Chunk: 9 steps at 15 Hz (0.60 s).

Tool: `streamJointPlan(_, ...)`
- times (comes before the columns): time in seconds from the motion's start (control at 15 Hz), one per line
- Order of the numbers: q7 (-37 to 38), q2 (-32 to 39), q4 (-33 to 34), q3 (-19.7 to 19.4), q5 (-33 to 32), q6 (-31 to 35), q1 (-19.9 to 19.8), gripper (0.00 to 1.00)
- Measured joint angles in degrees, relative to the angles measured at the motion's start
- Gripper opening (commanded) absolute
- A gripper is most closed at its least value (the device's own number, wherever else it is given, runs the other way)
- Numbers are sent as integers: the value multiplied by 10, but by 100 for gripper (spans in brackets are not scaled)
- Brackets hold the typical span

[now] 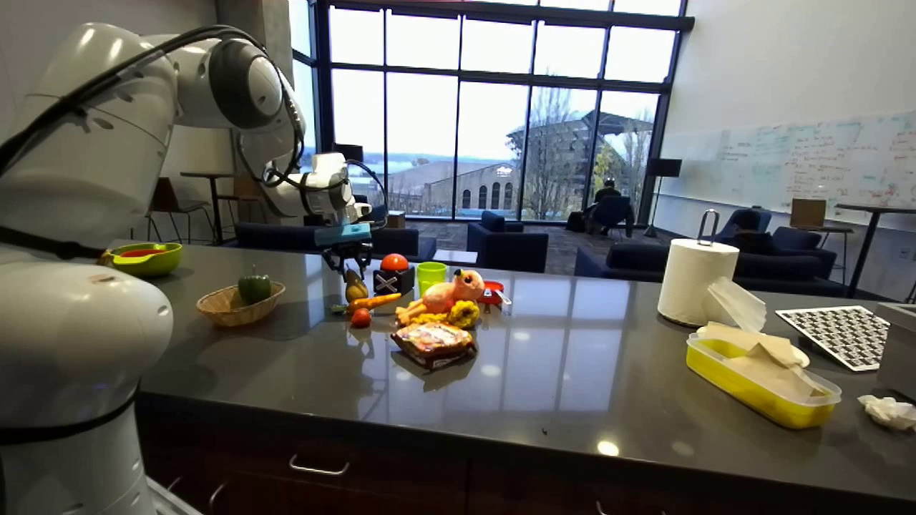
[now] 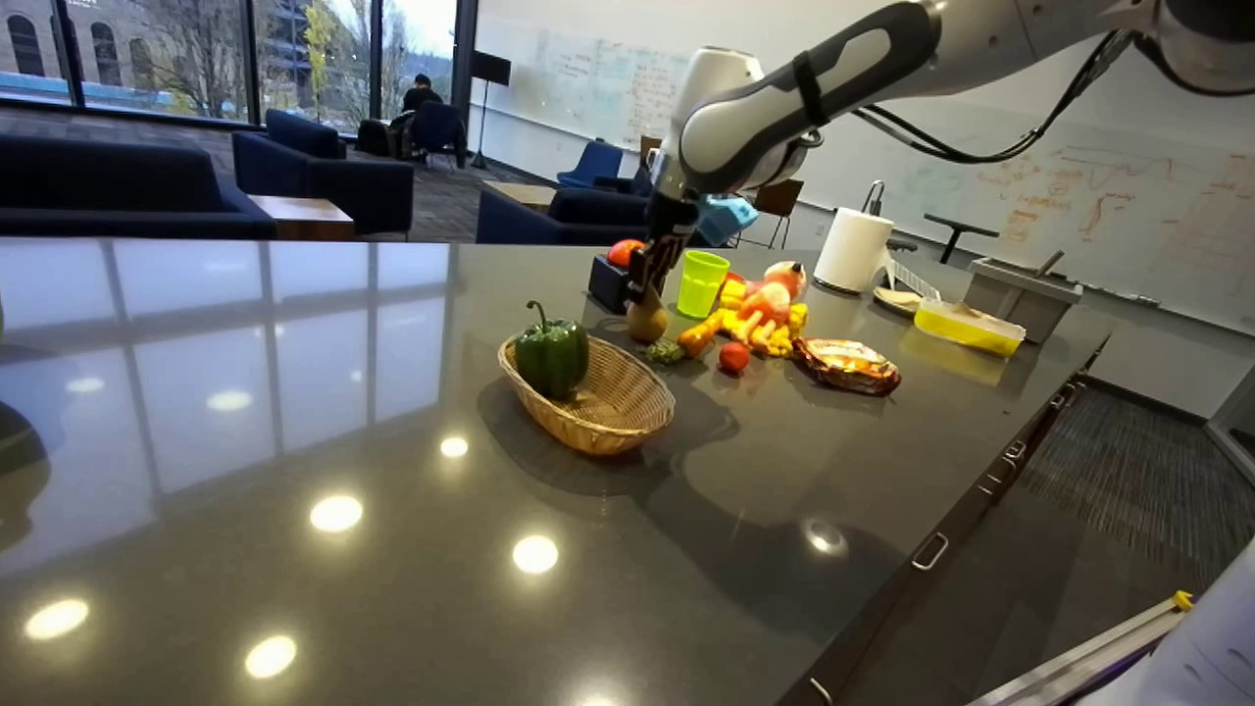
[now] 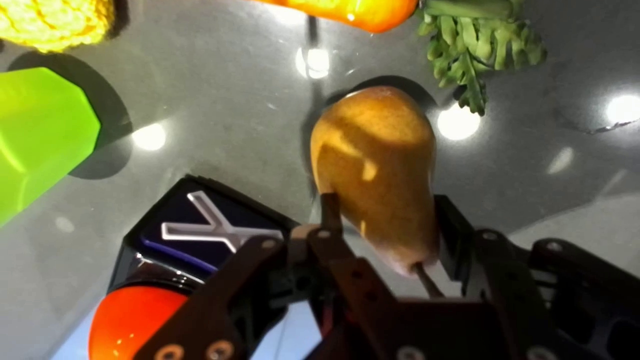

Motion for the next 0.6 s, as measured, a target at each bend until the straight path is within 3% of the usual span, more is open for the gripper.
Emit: streamJointPlan(0.6, 15, -17, -6, 4, 1, -9, 2, 22)
